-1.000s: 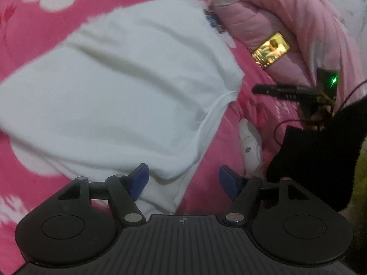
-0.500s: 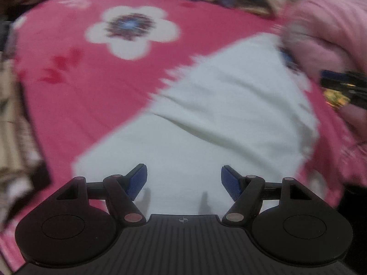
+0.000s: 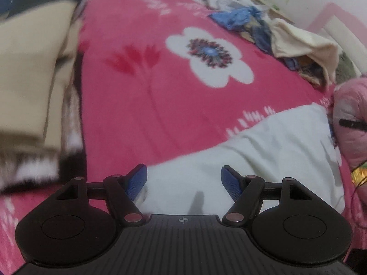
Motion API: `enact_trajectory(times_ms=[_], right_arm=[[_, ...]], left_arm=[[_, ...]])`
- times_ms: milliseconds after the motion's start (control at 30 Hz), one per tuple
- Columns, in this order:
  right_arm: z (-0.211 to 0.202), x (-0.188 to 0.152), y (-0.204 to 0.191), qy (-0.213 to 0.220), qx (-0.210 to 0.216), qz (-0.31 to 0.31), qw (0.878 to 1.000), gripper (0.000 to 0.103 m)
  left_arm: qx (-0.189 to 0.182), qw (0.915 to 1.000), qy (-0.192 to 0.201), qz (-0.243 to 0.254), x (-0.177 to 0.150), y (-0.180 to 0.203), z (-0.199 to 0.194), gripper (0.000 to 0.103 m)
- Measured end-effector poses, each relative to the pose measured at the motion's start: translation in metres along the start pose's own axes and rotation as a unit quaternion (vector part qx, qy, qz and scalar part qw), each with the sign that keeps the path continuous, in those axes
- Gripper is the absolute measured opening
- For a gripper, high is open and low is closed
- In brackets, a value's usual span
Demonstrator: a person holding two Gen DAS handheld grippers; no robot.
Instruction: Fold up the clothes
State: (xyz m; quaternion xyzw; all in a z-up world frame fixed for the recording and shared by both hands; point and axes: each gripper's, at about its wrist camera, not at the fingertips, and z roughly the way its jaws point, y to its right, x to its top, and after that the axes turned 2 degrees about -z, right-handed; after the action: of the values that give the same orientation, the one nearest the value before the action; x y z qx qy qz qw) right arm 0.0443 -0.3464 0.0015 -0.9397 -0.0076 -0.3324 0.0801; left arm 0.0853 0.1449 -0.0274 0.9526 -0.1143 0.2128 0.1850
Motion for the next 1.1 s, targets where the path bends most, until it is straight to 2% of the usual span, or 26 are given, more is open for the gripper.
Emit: enact_trajectory(times_ms=[133,267,400,633,700,800,867,933,1100], right_arm=[[0.016,-0.005,0.021,-0.008,0.006,0.032,0.999,0.039],[0.028,0.0,0.045,-0.013,-0.002,0.074,0.997,0.039],[0.044,0.012,0.066,-0.013,-0.005,0.115,0.993,0.04],[0.09,0.038,0.089,-0.03,0.014,0.157,0.987,0.04],[0.105,0.047,0.093,-0.045,0.032,0.163,0.985,0.04],[0.13,0.054,0.093,-0.098,0.049,0.165,0.98,0.042],[0.14,0.056,0.088,-0.126,0.052,0.155,0.978,0.037],[0.137,0.058,0.078,-0.126,0.049,0.118,0.984,0.017],[0.118,0.054,0.067,-0.084,0.019,0.087,0.993,0.012]], left_arm=[[-0.011,0.9993,0.0,-0.035,-0.003,-0.016,0.011,0.071],[-0.024,0.9975,0.003,-0.066,-0.003,-0.029,0.022,0.063],[-0.013,0.9976,-0.01,-0.068,-0.003,-0.034,0.034,0.054],[-0.004,0.9977,-0.01,-0.066,-0.006,-0.037,0.044,0.053],[-0.002,0.9981,-0.007,-0.062,-0.007,-0.037,0.045,0.054],[0.004,0.9986,0.0,-0.052,-0.009,-0.035,0.047,0.052],[0.014,0.9987,0.011,-0.047,-0.012,-0.033,0.047,0.047],[0.029,0.9983,0.025,-0.044,-0.015,-0.03,0.047,0.041],[0.056,0.997,0.043,-0.033,-0.02,-0.024,0.04,0.02]])
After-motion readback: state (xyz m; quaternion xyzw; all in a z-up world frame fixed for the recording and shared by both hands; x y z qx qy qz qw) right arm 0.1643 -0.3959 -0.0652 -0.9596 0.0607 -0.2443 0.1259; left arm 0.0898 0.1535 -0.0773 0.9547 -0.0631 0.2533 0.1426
